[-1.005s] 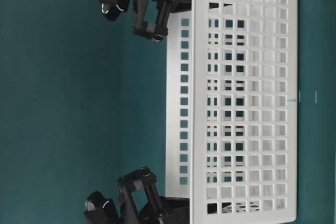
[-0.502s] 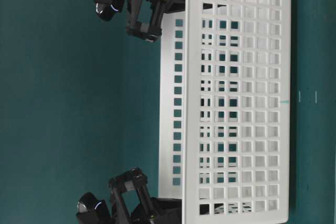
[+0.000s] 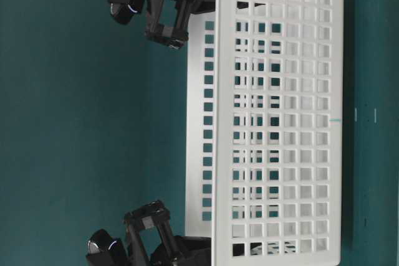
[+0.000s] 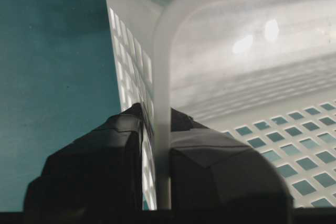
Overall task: Lift the white basket with both hands.
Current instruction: 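Close both grippers on the left and right basket rims, then raise both grippers together, lifting the basket off the table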
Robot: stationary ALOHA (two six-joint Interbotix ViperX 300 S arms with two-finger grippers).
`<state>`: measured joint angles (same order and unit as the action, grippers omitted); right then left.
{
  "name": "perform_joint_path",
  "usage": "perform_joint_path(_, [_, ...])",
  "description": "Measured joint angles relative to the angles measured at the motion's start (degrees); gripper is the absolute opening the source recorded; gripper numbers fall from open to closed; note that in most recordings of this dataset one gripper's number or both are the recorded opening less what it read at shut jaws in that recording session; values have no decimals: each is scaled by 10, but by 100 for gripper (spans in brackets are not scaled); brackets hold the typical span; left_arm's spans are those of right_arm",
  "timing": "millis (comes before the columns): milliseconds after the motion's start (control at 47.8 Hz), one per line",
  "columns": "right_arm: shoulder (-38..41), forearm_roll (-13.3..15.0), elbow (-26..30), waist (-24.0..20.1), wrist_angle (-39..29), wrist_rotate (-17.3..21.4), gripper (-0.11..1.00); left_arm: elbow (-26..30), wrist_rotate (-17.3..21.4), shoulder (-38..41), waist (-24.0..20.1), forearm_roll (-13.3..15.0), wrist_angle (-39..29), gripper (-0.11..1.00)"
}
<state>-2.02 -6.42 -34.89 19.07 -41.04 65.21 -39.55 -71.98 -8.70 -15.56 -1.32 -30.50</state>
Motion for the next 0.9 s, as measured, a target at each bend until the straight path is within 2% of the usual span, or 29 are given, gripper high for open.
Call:
perform_joint_path(293, [-19,-4,-4,-18,-8,4,16,0,-7,-17,25,0,-8,4])
perform_joint_path(481, [-24,-9,-7,-37,-13,14,16,-2,-32,-25,52,0,-12,4])
perform_joint_path(607, [-26,-10,-11,-57,-13,34,16,-6,-48,-29,73,0,-12,4])
perform_joint_path(900, [-34,-10,-26,-110,-5,90,16,-11,-53,-39,113,0,-11,4])
